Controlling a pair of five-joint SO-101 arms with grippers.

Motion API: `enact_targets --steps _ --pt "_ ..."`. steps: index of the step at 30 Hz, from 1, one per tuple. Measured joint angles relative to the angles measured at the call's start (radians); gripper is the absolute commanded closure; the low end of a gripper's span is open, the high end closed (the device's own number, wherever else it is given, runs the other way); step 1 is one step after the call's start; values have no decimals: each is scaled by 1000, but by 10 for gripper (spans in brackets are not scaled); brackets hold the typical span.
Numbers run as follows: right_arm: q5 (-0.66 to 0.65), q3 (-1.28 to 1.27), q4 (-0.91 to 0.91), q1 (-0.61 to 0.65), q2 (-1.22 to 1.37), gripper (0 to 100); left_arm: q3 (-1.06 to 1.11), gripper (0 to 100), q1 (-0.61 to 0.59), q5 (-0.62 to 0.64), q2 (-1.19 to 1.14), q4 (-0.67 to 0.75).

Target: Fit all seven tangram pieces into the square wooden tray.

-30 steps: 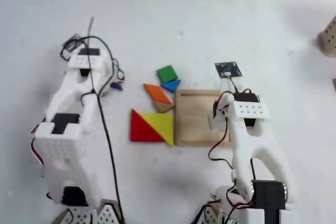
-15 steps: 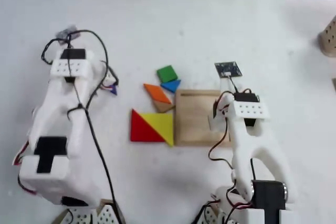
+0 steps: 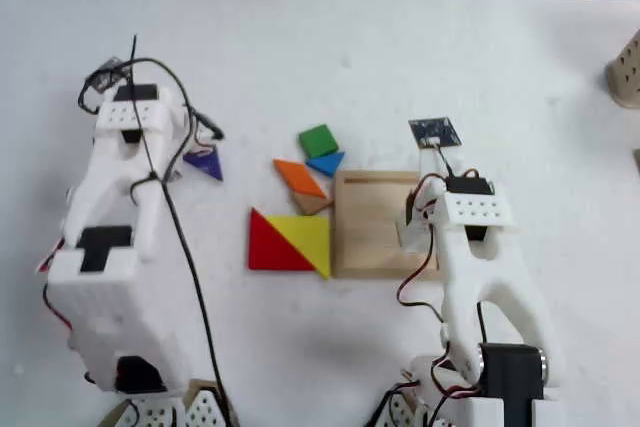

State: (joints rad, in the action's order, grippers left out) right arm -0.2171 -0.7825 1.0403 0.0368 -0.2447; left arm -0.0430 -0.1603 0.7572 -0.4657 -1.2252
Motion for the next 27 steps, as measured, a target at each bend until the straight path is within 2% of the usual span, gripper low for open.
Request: enact_targets --steps 7,17,27 --pt "0 0 0 0 0 943 -155 666 5 0 -132 -104" --pt "-32 0 0 15 0 943 -282 667 29 72 -235 -107" --pt "-52 -3 0 26 0 943 -293 669 17 83 -247 -109"
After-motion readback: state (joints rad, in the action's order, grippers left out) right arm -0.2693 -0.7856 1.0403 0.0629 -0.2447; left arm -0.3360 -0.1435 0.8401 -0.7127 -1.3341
